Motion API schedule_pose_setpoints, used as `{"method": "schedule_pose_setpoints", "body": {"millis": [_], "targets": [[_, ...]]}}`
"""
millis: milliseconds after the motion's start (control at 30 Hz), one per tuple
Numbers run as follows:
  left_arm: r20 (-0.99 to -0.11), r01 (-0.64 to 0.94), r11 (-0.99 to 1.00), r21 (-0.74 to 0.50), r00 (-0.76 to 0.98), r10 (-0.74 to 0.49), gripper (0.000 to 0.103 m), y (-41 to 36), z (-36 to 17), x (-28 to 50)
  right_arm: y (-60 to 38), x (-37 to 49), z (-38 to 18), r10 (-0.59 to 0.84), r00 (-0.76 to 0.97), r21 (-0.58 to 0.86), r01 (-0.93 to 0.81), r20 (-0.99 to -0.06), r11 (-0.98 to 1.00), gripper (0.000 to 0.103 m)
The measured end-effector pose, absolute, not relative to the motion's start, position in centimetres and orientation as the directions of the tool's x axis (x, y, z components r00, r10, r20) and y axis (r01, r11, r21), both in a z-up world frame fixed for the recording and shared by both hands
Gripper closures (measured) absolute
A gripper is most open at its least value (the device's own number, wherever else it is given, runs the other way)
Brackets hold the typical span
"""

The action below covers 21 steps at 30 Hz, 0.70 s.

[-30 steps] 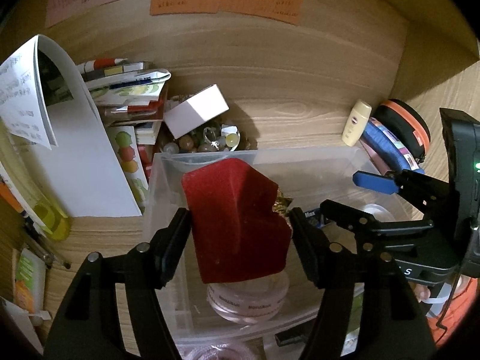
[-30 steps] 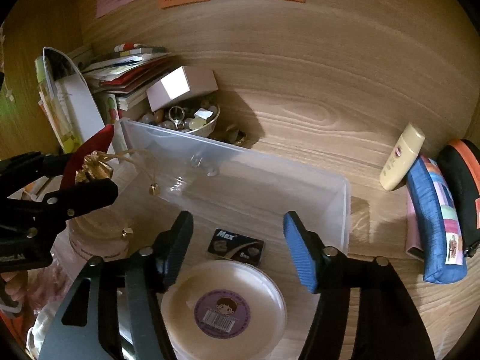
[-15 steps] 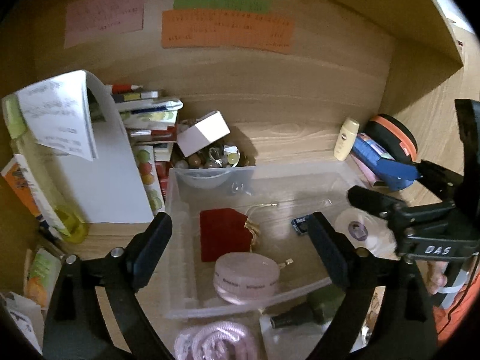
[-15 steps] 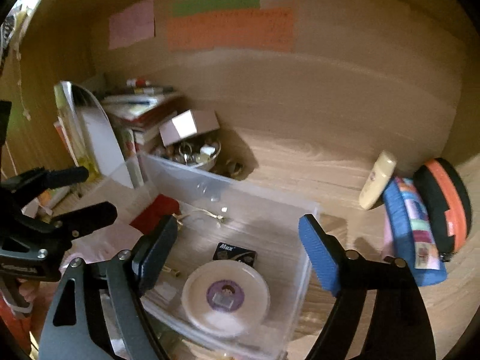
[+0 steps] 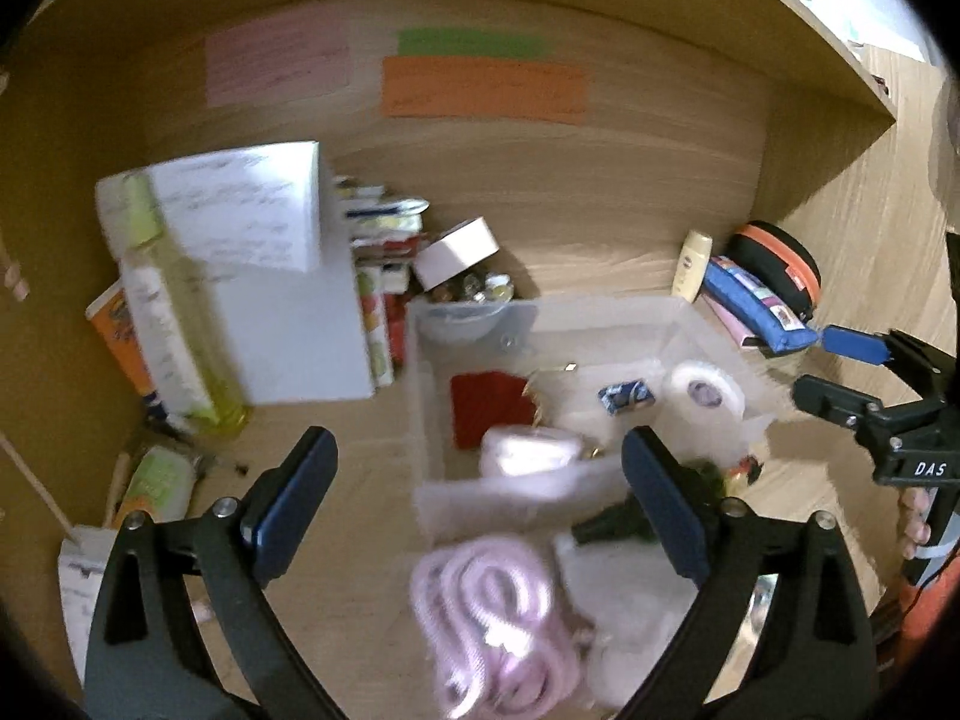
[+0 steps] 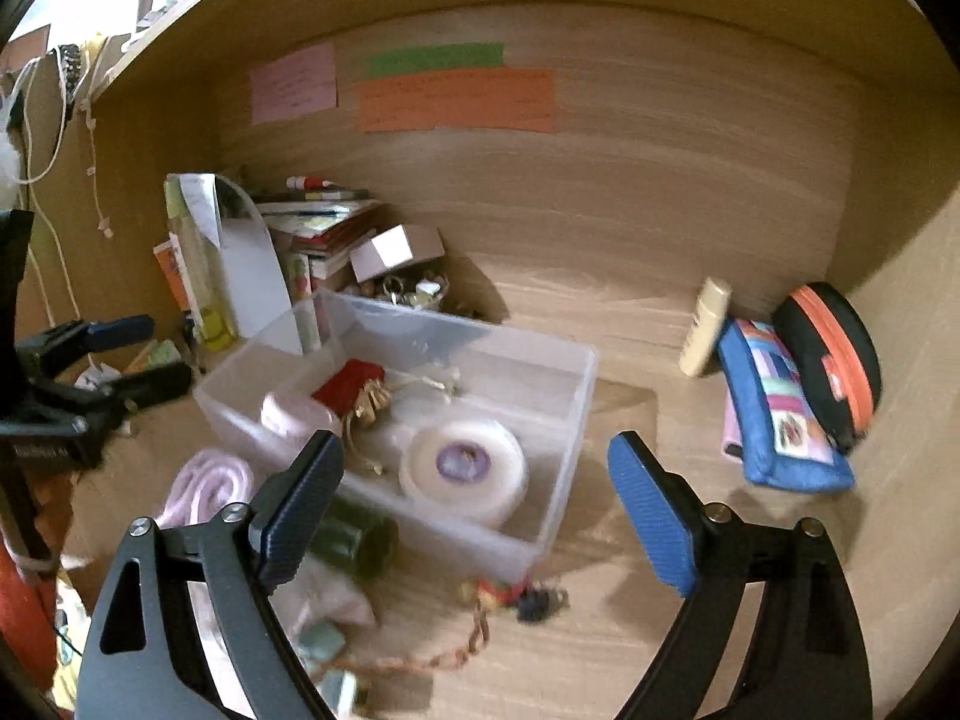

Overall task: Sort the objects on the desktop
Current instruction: 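Grasp the bagged pink rope with the left tool while the right tool grasps the black clip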

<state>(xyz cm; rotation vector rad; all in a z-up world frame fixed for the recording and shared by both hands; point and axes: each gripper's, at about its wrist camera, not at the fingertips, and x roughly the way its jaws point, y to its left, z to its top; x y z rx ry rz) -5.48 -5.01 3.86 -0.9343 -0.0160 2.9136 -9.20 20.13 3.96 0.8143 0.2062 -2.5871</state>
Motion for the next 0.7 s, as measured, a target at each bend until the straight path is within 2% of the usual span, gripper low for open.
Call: {"method": "schedule_pose_setpoints", "body": {"millis": [300, 700], "targets": [[-0.669, -0.013, -0.999, -0.046, -0.742, 0.04, 0.006, -8.2, 0.2, -3.4, 22.6, -6.9, 1.2, -0.244, -0.744, -0.08, 0.37, -0.623, -0.925, 0.014], [-0.792, -0.033, -0.992, -0.123, -0.599, 0.118, 0.006, -7.2, -3.9, -5.2, 24.6, -7.5, -2.8, -0.226, -0.665, -0.026, 0.346, -0.712, -0.938, 0.014]]}}
